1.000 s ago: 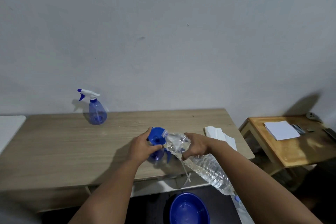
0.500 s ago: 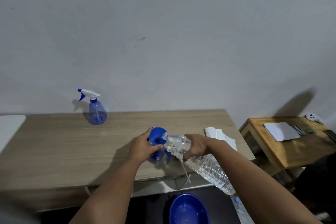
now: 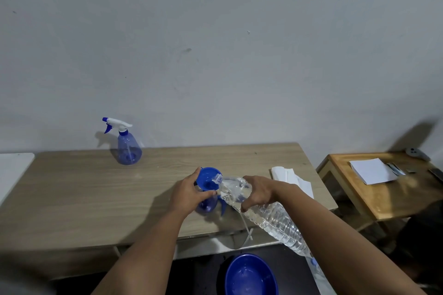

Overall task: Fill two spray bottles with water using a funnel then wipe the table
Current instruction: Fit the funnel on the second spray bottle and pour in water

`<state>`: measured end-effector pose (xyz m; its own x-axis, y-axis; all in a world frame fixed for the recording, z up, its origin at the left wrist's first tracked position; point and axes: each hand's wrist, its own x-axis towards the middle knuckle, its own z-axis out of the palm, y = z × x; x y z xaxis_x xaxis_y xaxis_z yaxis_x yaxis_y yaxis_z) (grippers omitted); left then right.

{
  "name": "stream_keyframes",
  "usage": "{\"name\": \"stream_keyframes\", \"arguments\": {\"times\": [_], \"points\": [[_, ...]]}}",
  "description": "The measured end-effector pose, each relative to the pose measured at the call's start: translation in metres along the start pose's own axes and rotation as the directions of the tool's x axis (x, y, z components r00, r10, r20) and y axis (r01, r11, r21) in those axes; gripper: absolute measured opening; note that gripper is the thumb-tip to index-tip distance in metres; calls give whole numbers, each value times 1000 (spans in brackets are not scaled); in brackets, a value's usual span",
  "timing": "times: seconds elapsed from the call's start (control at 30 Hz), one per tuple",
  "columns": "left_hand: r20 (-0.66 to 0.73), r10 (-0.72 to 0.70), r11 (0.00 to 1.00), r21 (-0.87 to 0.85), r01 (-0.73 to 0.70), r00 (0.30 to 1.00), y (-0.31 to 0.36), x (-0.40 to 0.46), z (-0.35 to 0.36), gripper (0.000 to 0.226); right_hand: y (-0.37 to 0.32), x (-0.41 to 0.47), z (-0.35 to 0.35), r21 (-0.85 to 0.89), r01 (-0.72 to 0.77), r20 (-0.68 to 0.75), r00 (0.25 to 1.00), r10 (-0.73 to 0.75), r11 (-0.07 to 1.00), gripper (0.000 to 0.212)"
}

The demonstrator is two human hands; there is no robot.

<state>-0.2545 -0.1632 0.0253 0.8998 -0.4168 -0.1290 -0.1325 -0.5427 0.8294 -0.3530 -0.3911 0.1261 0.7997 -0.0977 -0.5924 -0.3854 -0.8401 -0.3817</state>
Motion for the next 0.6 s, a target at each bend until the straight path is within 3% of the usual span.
{"name": "stream_keyframes", "arguments": {"times": [0.27,0.4,0.6], "points": [[3,-5,1000,7,5,1000,1,0,0,124,5,2,2,33,-11,36,999,10,999,78],[10,-7,1000,16,6,1000,2,0,0,127,4,0,2,18,-18,10,1000,18,1000,94],[9,-12,1000,17,12,1000,4,-1,-1,129,5,1,3,-2,-5,2,1000,5,1000,93]]}}
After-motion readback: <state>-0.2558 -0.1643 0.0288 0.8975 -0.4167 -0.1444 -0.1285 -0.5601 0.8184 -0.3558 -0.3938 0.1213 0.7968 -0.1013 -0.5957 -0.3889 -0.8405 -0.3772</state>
